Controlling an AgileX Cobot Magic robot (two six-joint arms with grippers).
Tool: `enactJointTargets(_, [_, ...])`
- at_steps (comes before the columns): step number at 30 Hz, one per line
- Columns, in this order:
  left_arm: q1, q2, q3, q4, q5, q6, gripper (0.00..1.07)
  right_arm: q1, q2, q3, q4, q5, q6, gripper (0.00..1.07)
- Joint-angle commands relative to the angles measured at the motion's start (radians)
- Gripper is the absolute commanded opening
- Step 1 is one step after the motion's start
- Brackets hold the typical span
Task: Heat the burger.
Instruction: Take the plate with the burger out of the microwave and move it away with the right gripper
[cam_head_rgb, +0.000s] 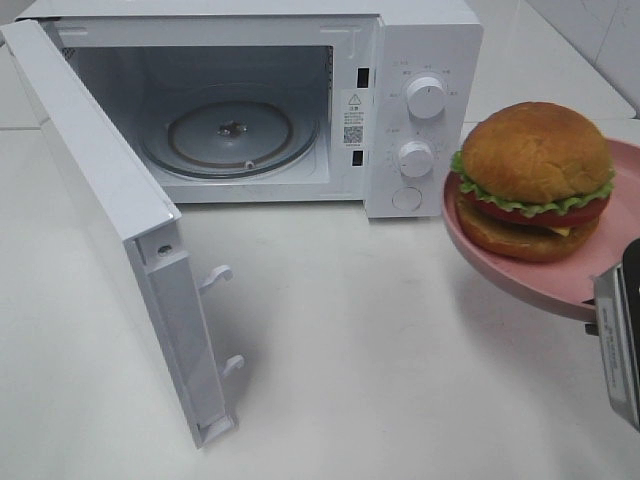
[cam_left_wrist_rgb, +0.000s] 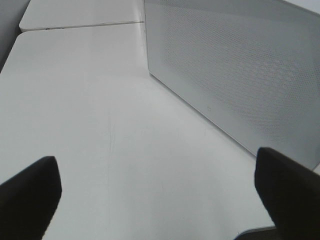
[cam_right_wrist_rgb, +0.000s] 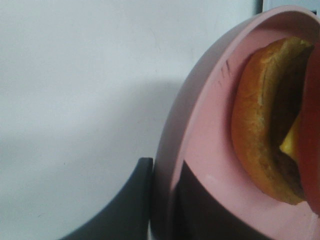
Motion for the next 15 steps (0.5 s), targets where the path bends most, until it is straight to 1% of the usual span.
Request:
enactJointTargets(1, [0.003, -0.007, 0.001, -0.002, -0.001, 0.0, 0.98, -0.005, -0.015, -0.004, -0.128, 0.022, 0.214, 0.03])
enactJointTargets(4, [0.003, -0.007, 0.001, -0.002, -0.001, 0.0, 0.98, -0.005, -0.015, -0.004, -0.159, 0.055, 0.274, 0.03])
enactJointTargets(6, [0.003, -0.007, 0.001, -0.002, -0.001, 0.0, 0.98, -0.005, -0.015, -0.004, -0.206, 0.112, 0.372, 0.03])
enactJointTargets(9, [0.003, -0.007, 0.001, -0.002, -0.001, 0.0, 0.98, -0.005, -0.015, -0.004, -0.231, 0.138, 0.428, 0.03])
enactJointTargets(11, [0.003, -0.007, 0.001, -0.002, -0.001, 0.0, 0.98, -0.005, -0.014, -0.004, -0.265, 0.183, 0.514, 0.03])
enactJointTargets(15, [0.003, -0.007, 0.001, -0.002, -0.001, 0.0, 0.98, -0.005, -0.014, -0.004, -0.303, 0.223, 0.586, 0.03])
